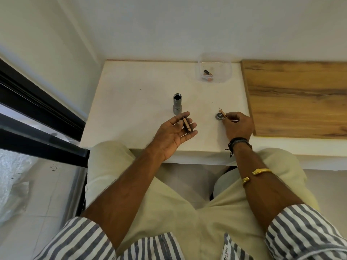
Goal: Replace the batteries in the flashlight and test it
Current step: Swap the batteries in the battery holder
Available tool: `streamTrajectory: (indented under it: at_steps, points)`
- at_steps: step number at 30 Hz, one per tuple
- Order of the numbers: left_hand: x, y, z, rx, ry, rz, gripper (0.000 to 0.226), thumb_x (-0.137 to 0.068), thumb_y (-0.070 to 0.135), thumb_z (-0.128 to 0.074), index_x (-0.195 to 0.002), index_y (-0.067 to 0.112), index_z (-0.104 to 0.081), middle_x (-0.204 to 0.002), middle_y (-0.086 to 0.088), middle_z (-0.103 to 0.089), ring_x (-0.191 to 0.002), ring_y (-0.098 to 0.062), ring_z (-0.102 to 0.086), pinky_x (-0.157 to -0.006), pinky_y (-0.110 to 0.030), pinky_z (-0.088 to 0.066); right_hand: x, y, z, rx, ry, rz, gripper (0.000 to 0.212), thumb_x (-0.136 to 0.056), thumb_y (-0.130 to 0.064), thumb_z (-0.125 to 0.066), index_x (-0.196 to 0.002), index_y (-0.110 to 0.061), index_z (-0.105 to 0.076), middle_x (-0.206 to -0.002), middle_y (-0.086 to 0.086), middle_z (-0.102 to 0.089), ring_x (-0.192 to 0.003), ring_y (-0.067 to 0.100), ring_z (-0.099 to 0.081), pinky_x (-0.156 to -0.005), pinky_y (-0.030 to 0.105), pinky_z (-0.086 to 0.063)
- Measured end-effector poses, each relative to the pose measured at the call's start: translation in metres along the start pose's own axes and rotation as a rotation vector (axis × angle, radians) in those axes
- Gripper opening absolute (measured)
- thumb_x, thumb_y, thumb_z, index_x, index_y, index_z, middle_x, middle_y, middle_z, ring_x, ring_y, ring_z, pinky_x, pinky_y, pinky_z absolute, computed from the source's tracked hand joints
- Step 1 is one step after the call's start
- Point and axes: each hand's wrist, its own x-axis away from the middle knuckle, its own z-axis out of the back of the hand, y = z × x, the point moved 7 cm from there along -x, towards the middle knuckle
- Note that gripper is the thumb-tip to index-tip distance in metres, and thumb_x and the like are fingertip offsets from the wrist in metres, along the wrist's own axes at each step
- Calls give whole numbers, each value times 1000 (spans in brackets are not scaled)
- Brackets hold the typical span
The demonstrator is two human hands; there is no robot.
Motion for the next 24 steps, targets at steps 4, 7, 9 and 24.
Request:
streamTrajectory:
  at_steps: [4, 7, 9, 24]
  points:
    - [3, 1, 0, -52, 16, -12, 31, -102, 5, -46, -132, -1, -54, -110, -15, -66, -106, -32, -65, -99, -49, -52, 12, -10, 7, -76, 6, -6, 23, -83, -18, -79, -106, -15, -76, -95, -2, -70, -80, 17, -66, -77, 33, -59]
    - [4, 1, 0, -97, 19, -27, 30, -101, 6, -48, -129, -1, -57, -110, -17, -67, -104, -31, -66, -99, -46, -52, 28, -33, 1, -134, -150, 114, 14, -85, -18, -75, -98, -22, -77, -85, -2, -75, -76, 18, -72, -66, 36, -62]
    - [4, 0, 2, -140, 49, -27, 28, -100, 8, -51, -126, -1, -59, -110, -18, -69, -104, -32, -67, -97, -46, -53, 48, -52, -6, -115, -322, 243, 16, -89, -14, -73, -104, -18, -77, -86, 0, -75, -73, 14, -72, -56, 28, -60]
    - [9, -1, 15, -383, 209, -33, 28, -95, 13, -63, -118, -3, -64, -109, -22, -71, -93, -33, -72, -80, -39, -62, 101, -87, -20, 138, -552, 687, 23, -82, -10, -79, -104, -16, -79, -95, 0, -75, -73, 9, -70, -79, 33, -62]
